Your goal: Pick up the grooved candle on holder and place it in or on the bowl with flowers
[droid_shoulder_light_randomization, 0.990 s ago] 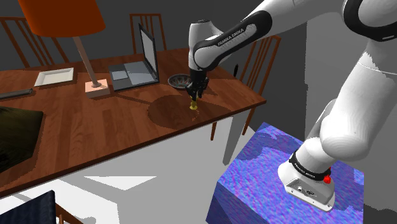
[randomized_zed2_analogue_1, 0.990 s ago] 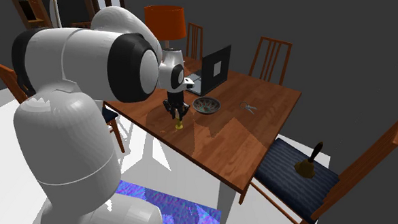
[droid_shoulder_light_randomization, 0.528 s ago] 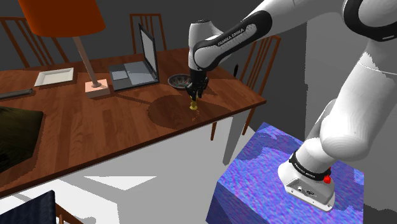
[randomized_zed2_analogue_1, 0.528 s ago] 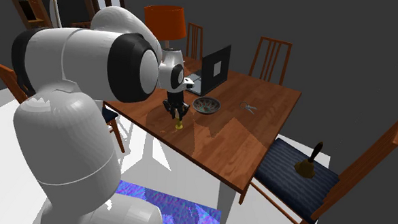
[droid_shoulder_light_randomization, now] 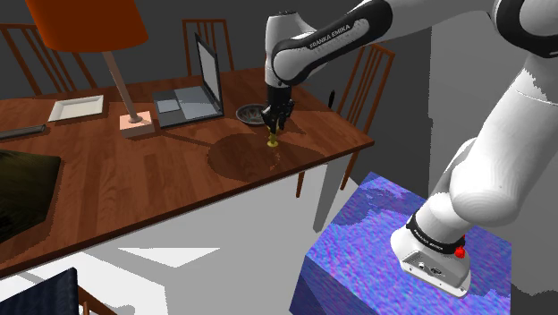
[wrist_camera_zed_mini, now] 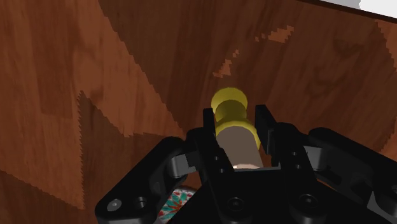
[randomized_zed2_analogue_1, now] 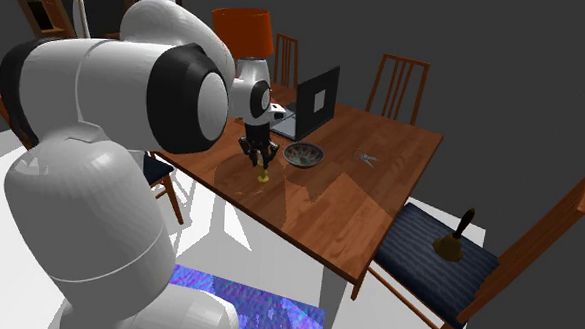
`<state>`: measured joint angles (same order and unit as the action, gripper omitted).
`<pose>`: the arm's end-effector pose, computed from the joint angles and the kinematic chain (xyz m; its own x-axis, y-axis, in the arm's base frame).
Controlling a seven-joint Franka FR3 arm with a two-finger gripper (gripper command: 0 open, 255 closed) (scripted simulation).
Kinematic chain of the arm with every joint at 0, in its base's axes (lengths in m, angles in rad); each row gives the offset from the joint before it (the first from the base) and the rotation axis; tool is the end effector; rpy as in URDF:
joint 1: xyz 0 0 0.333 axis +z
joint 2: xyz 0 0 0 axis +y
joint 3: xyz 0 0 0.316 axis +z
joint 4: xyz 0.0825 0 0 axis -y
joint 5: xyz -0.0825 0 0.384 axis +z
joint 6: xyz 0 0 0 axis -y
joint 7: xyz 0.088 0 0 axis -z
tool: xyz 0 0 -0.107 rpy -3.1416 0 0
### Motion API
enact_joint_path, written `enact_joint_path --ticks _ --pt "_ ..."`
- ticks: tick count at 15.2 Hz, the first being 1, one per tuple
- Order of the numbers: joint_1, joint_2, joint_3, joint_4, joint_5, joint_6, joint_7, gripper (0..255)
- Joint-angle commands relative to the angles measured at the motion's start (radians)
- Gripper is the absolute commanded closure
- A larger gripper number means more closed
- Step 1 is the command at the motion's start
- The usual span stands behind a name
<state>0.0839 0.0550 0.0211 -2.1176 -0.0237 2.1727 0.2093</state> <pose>0.5481 0.0568 0.3876 0.9959 -0.0908 0.0038 -0.0908 -0.9957 0.0180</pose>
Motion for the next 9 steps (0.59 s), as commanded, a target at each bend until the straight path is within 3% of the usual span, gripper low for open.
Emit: enact_joint_path --ticks 1,9 --pt "0.0 -0.015 0.0 0.01 0.001 -0.026 -0.001 255" --pt "0.0 -0.055 0.0 0.074 0.003 -0.129 -0.004 255"
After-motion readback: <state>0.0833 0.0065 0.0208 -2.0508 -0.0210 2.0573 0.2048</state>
